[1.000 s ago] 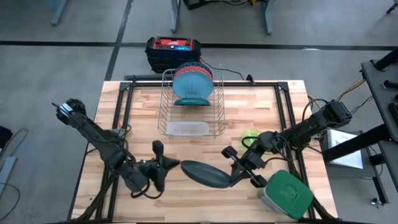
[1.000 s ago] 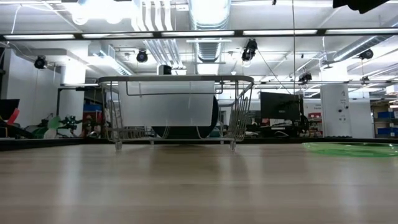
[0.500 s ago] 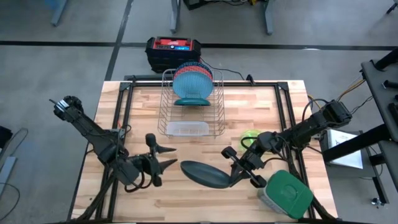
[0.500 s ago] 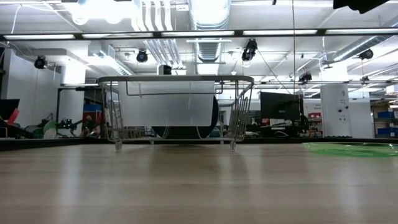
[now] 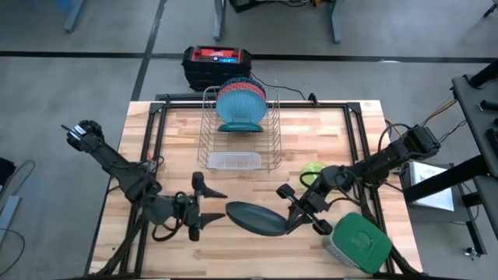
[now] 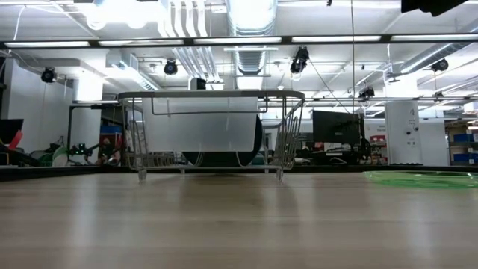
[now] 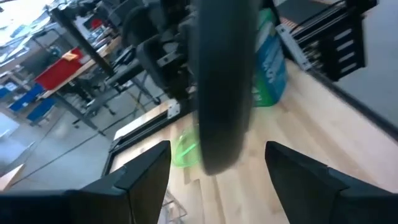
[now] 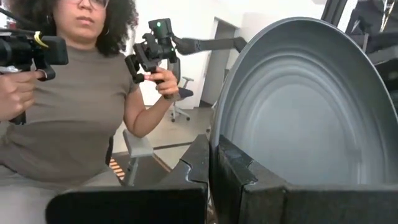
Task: Sort dishes
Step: Put the black plate into the dish rack
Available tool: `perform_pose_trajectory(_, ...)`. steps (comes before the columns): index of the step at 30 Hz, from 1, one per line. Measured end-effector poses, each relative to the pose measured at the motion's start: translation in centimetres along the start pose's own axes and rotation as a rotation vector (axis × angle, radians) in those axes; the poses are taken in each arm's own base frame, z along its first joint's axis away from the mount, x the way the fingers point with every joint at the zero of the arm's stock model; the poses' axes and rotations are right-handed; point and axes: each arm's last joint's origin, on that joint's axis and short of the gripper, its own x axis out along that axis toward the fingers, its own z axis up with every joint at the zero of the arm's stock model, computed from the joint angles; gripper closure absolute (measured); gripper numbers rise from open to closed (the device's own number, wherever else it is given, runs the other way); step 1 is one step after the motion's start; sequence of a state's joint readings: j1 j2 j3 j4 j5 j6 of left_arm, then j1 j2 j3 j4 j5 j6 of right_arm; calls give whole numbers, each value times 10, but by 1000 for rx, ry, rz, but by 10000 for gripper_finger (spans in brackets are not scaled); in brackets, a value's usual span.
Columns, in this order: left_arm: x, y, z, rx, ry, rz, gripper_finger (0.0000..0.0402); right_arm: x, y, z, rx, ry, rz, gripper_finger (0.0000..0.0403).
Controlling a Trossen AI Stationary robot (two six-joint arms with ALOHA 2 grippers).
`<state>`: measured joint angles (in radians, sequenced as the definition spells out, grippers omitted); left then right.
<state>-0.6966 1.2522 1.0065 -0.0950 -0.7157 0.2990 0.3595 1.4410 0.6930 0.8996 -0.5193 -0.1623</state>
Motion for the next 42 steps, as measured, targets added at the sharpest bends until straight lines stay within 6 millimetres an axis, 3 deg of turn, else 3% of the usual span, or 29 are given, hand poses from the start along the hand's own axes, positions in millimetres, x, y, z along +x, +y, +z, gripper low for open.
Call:
perform_pose_trajectory(12, 10, -7, -3, 80, 6, -44, 183, -3, -5, -9, 38, 92, -84, 403)
perform_pose_trajectory(27, 12, -10, -5, 156, 0, -98, 351, -4, -8, -10, 24, 107, -117, 398)
perform_pose_trajectory(34, 12, -11, -6, 168, 10, -89, 359, -6, -10, -9, 141, 95, -156, 357)
perform_pose_trajectory(42, 11, -11, -8, 184, 31, -78, 363, -7, -11, -18, 330, 170, -200, 270)
